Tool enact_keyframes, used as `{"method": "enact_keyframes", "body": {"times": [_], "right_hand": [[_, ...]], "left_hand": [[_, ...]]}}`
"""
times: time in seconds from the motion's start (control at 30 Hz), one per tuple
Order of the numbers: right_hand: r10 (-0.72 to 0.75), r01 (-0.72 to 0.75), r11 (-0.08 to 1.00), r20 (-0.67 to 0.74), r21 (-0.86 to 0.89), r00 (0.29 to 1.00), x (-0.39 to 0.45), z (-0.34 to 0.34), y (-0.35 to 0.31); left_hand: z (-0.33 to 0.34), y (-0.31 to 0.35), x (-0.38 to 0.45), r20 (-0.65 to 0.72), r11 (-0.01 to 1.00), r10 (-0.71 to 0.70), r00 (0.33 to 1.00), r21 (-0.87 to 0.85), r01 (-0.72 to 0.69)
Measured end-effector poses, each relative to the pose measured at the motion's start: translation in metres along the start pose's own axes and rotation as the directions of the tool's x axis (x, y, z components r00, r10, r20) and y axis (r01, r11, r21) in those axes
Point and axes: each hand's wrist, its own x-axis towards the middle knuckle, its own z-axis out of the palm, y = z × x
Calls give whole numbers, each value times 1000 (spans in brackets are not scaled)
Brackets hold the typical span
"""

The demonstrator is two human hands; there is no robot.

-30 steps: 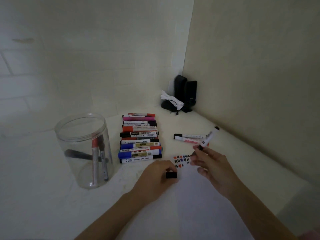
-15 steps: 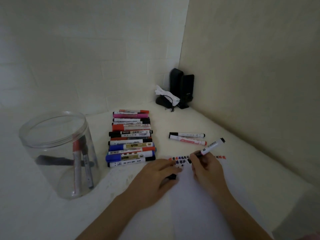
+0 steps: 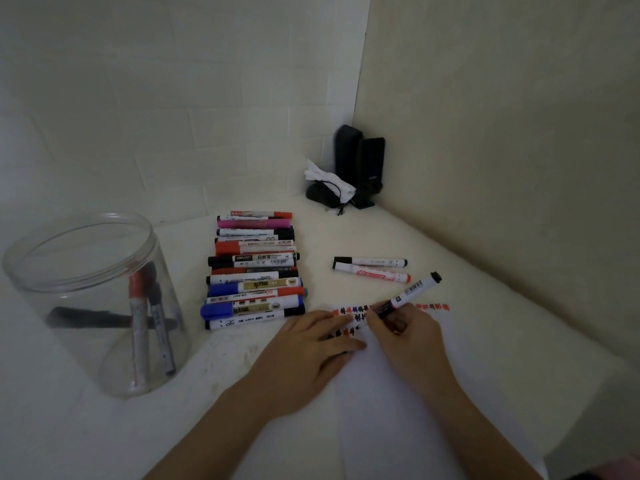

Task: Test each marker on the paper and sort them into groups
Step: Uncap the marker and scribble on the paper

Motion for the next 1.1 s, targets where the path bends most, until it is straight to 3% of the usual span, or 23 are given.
{"method": "enact_keyframes", "body": {"times": [1.1], "right_hand": [[-45,44,998,-17,-49,999,1,2,6]], "left_hand": [[0,0,0,25,998,-8,1000,-60,10]]}}
